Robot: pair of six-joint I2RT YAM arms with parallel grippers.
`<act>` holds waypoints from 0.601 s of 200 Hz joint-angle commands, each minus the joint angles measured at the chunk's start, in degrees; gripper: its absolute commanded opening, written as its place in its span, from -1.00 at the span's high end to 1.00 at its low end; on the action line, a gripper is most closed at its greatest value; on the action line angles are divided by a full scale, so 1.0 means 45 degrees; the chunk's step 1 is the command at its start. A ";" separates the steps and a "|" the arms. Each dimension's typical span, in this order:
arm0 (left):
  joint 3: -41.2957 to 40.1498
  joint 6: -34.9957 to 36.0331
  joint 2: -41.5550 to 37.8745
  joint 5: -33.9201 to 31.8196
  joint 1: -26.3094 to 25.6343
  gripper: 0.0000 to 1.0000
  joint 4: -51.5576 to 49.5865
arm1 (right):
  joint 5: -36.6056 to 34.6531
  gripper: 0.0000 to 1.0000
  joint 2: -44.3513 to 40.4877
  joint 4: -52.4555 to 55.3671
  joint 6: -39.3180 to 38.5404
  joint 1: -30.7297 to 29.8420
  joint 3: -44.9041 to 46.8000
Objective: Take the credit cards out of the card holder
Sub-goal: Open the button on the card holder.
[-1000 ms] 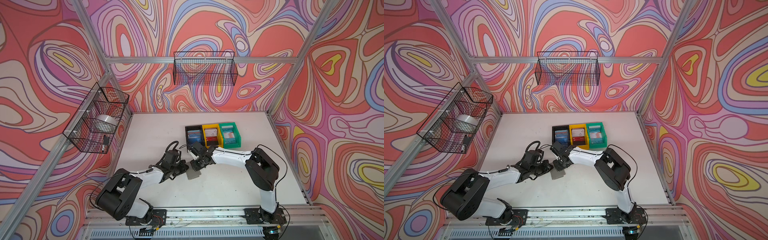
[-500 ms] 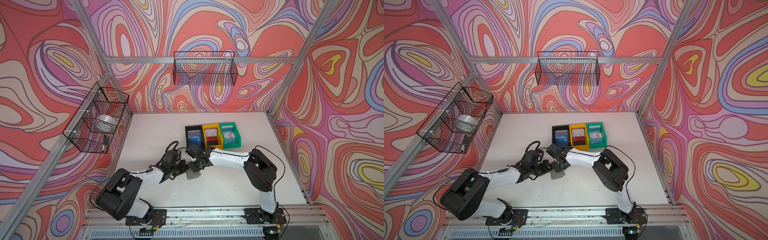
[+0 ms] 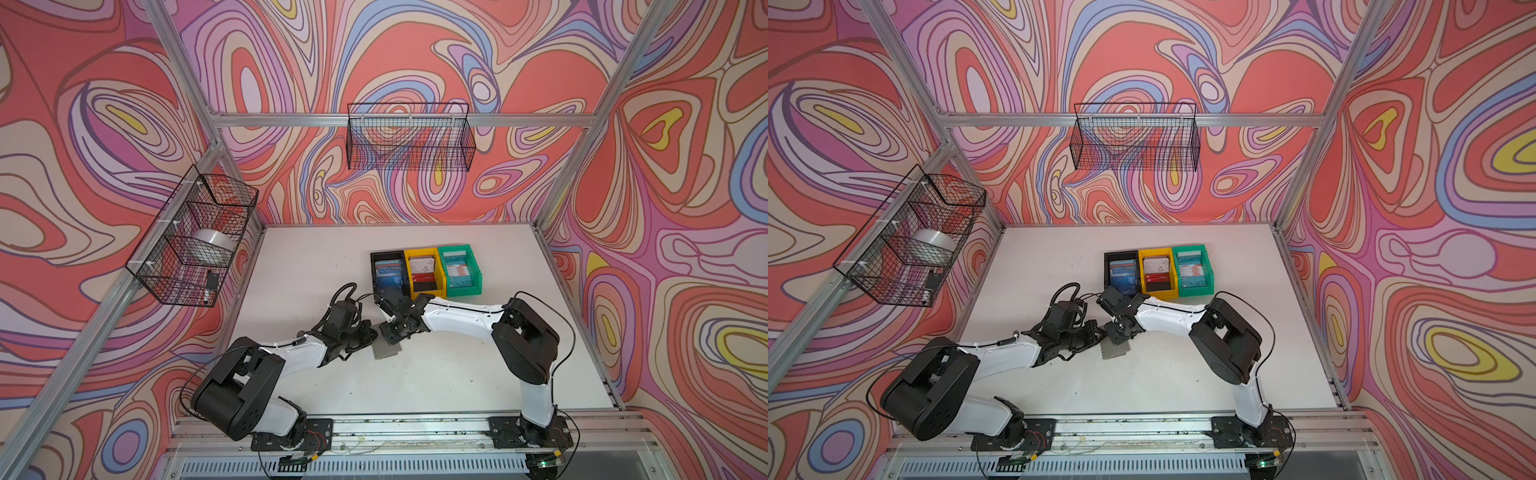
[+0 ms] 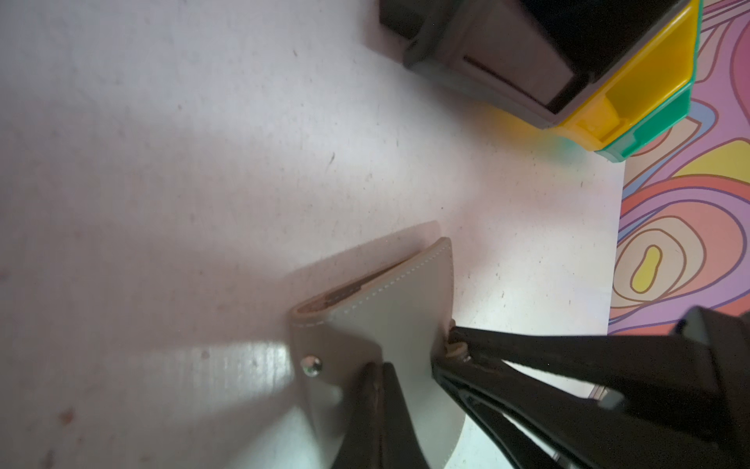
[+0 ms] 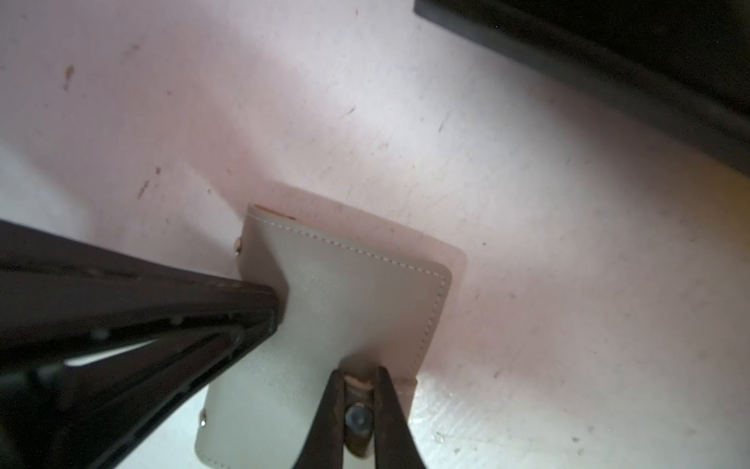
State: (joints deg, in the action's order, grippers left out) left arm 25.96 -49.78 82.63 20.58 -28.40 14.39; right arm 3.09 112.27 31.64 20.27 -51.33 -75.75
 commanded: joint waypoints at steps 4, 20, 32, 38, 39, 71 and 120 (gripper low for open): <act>-0.0528 -0.0168 0.0538 -0.0335 0.0050 1.00 -0.0825 | 0.1844 1.00 -0.0308 0.0098 0.0429 0.0726 0.1406; -0.0536 -0.0220 0.0621 -0.0355 0.0061 1.00 -0.0748 | 0.2533 1.00 -0.0840 -0.0518 0.0548 0.1228 0.1889; -0.0533 -0.0225 0.0727 -0.0355 0.0056 1.00 -0.0684 | 0.2763 1.00 -0.1195 -0.0849 0.0628 0.1496 0.2127; -0.0533 -0.0245 0.0782 -0.0334 0.0060 1.00 -0.0632 | 0.2886 1.00 -0.1322 -0.0942 0.0646 0.1607 0.2195; -0.0533 -0.0246 0.0790 -0.0324 0.0061 1.00 -0.0616 | 0.2906 1.00 -0.1338 -0.0969 0.0639 0.1634 0.2199; -0.0553 -0.0325 0.1068 -0.0210 0.0062 1.00 -0.0340 | 0.3213 1.00 -0.1449 -0.1335 0.0672 0.1931 0.2404; -0.0453 -0.0232 0.1069 -0.0002 0.0067 1.00 -0.0353 | 0.2415 0.68 -0.1733 -0.1244 0.0729 0.2036 0.2521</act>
State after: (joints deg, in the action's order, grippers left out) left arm 25.65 -50.63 85.17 22.74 -28.38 18.81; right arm 16.64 106.59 24.69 23.40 -42.44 -65.17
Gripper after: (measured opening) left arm 0.046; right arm 0.127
